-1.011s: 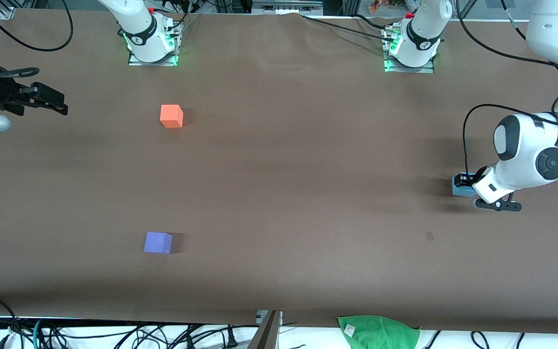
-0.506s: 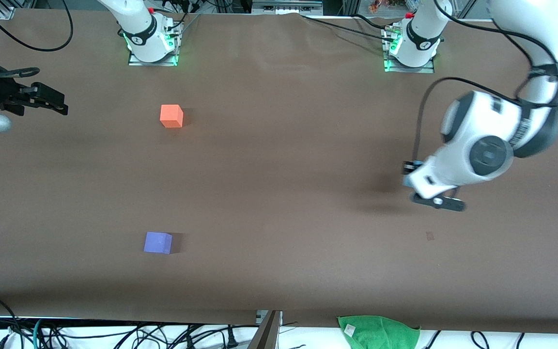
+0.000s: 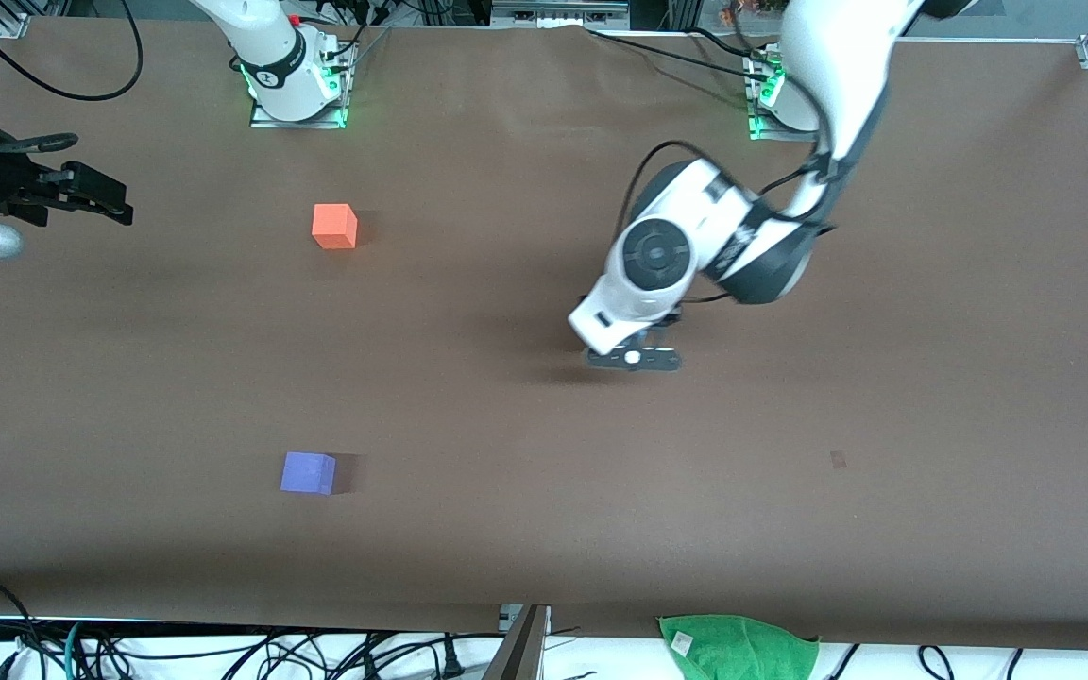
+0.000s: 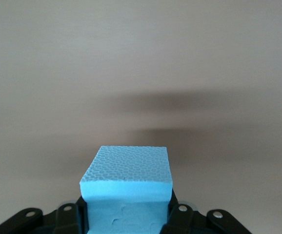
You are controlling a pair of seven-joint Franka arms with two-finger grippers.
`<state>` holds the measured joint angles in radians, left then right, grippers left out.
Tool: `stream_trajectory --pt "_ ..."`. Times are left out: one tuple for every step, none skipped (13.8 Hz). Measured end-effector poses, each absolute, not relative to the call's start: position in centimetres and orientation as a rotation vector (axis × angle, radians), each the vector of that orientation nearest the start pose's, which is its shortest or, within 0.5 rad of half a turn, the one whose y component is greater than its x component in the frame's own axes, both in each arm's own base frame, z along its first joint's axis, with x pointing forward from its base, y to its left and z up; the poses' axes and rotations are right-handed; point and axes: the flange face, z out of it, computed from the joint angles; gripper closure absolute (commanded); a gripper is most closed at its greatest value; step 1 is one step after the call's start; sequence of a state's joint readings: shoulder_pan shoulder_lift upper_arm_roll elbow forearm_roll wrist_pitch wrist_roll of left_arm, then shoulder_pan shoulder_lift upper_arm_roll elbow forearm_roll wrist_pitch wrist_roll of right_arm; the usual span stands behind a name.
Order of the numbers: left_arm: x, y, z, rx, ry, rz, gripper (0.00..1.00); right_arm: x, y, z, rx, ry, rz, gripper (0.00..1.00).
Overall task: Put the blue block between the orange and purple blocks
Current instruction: 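Carry the blue block with the left gripper toward the table middle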
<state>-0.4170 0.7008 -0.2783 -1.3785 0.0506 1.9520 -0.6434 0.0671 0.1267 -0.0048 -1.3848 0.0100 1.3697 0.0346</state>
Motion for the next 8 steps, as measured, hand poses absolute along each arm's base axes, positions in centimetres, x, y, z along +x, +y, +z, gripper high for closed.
stream_trajectory --pt "57.5 -44.1 28.3 -3.204 0.027 0.240 0.84 57.1 3.7 62.2 -3.131 -0.045 0.225 0.00" --pt "57.2 -45.4 26.6 -3.227 0.024 0.226 0.84 57.2 3.7 62.1 -3.131 -0.044 0.227 0.00" --pt "56.9 -46.3 25.1 -3.241 0.005 0.216 0.84 57.2 3.6 62.0 -3.131 -0.041 0.228 0.00" --pt "56.5 -47.2 23.8 -3.251 -0.023 0.206 0.83 57.4 3.4 61.9 -3.132 -0.036 0.228 0.00" --pt "56.0 -48.0 22.8 -3.260 -0.051 0.198 0.81 57.5 3.2 61.8 -3.132 -0.031 0.225 0.00" --pt "55.6 -48.7 22.0 -3.264 -0.067 0.192 0.51 57.7 3.1 61.7 -3.134 -0.027 0.217 0.00" --pt "55.2 -49.1 21.5 -3.264 -0.076 0.192 0.01 57.8 3.1 61.7 -3.135 -0.026 0.204 0.00" --pt "55.0 -49.3 21.2 -3.262 -0.079 0.194 0.00 58.0 3.1 61.7 -3.136 -0.026 0.186 0.00"
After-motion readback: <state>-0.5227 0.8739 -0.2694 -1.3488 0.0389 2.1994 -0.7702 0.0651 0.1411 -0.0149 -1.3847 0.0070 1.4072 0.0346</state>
